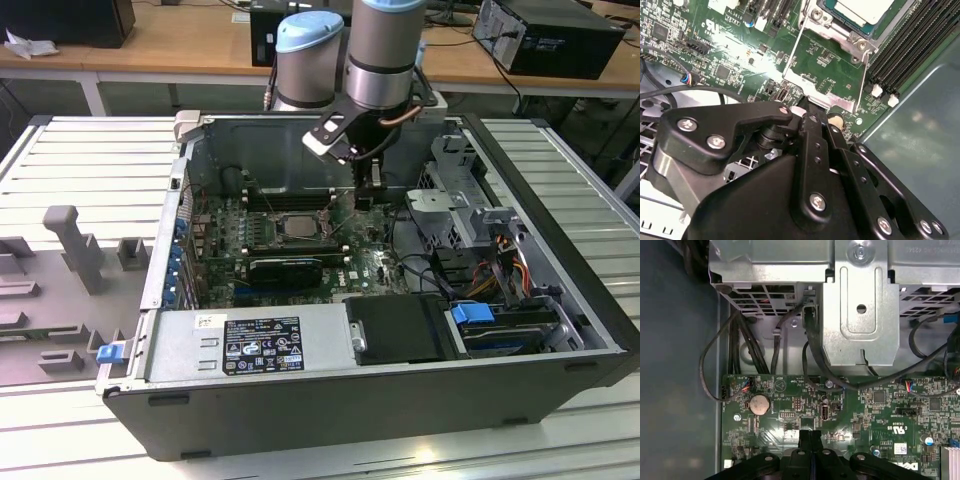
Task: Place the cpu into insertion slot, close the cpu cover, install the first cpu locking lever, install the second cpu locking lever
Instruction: 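Close the cpu cover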
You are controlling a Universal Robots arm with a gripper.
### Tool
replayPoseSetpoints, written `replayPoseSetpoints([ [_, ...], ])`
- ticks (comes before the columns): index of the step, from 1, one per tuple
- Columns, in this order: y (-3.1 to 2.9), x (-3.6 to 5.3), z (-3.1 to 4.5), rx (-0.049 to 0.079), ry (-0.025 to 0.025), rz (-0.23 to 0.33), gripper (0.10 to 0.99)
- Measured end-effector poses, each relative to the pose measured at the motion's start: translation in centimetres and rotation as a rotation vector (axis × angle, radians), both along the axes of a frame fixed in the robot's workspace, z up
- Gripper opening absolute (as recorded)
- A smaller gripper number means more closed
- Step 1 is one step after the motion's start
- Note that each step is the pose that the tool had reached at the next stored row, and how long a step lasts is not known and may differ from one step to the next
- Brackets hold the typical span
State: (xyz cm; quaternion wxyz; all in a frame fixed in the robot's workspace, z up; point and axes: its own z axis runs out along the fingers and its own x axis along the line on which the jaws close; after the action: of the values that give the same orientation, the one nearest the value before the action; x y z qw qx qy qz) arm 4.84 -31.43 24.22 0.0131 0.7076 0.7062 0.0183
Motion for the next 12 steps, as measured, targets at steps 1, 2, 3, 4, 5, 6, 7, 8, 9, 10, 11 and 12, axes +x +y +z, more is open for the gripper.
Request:
replayPoseSetpoints([
  [1,0.0,-0.05,0.0,0.0,0.0,0.0,0.106],
  [2,0.0,-0.09,0.0,0.0,0.0,0.0,0.106],
  [3,0.0,-0.17,0.0,0.0,0.0,0.0,0.106],
  [4,0.0,-0.35,0.0,0.0,0.0,0.0,0.106],
  [5,0.0,-0.52,0.0,0.0,0.0,0.0,0.106],
  [6,0.0,-0.69,0.0,0.0,0.0,0.0,0.106],
  [7,0.0,-0.92,0.0,0.0,0.0,0.0,0.106],
  [8,0.0,-1.13,0.0,0.0,0.0,0.0,0.106],
  [9,0.0,-1.39,0.0,0.0,0.0,0.0,0.106],
  [10,0.0,-1.87,0.0,0.0,0.0,0.0,0.106],
  [11,0.0,-2.09,0.0,0.0,0.0,0.0,0.106],
  [12,0.0,-2.23,0.0,0.0,0.0,0.0,0.106],
])
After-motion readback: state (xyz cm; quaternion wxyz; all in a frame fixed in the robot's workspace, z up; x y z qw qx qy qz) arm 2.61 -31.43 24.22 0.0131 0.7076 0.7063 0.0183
